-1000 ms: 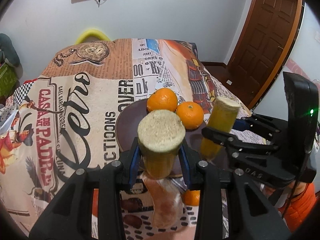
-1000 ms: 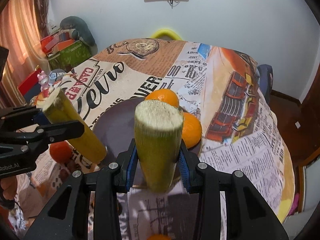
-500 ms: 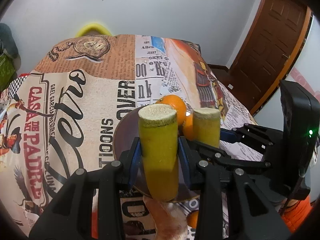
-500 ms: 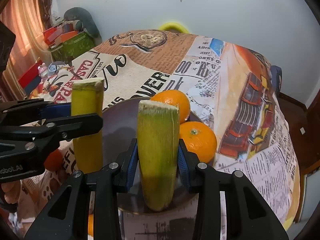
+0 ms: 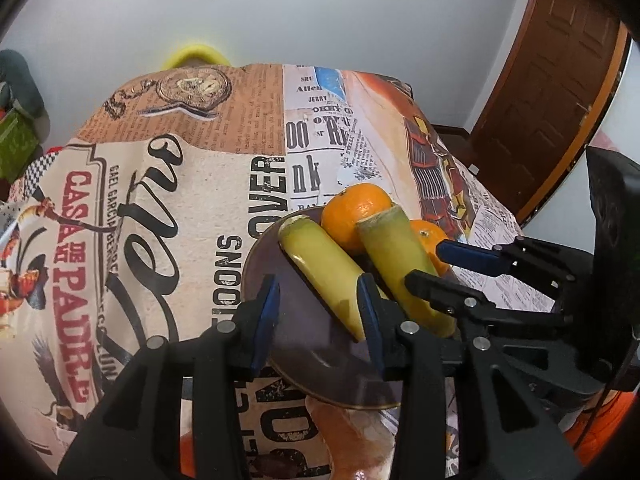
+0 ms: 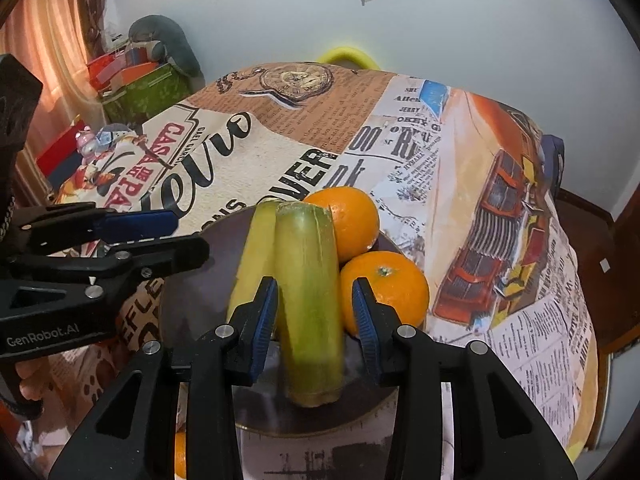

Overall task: Organize fruits
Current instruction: 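Lay the banana and corn on the grey plate and open both tools, then grasp the red tomato with the left tool while the right tool grasps a mandarin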

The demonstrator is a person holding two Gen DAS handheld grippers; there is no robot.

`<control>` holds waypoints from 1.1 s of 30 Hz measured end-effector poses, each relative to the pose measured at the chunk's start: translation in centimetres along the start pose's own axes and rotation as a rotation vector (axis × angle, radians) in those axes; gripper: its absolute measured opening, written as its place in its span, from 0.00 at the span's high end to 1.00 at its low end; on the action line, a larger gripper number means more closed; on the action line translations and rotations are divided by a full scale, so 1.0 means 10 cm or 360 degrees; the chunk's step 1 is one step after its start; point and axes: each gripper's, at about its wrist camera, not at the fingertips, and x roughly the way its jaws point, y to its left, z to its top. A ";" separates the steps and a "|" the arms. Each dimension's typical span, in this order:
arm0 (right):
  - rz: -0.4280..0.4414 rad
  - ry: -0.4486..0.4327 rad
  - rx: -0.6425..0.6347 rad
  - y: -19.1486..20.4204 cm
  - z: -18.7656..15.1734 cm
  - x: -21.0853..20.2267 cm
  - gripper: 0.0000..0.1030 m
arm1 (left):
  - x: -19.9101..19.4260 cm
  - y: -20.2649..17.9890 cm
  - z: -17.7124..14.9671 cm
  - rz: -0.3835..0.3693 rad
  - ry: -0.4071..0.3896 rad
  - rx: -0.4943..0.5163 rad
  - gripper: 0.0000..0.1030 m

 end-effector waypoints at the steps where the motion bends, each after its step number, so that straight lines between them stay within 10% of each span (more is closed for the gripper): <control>1: -0.0002 0.0000 0.0004 0.00 -0.01 -0.01 0.66 | -0.03 -0.01 -0.01 0.0000 -0.0001 0.0007 0.62; 20: -0.0034 -0.0135 0.0072 0.16 -0.26 -0.85 0.59 | -1.02 -0.02 -0.29 0.0090 -0.0138 0.0037 0.62; 33: -0.0057 -0.0103 0.0093 0.43 -0.64 -0.92 0.41 | -1.12 0.22 -0.88 0.0176 0.0015 0.0046 0.59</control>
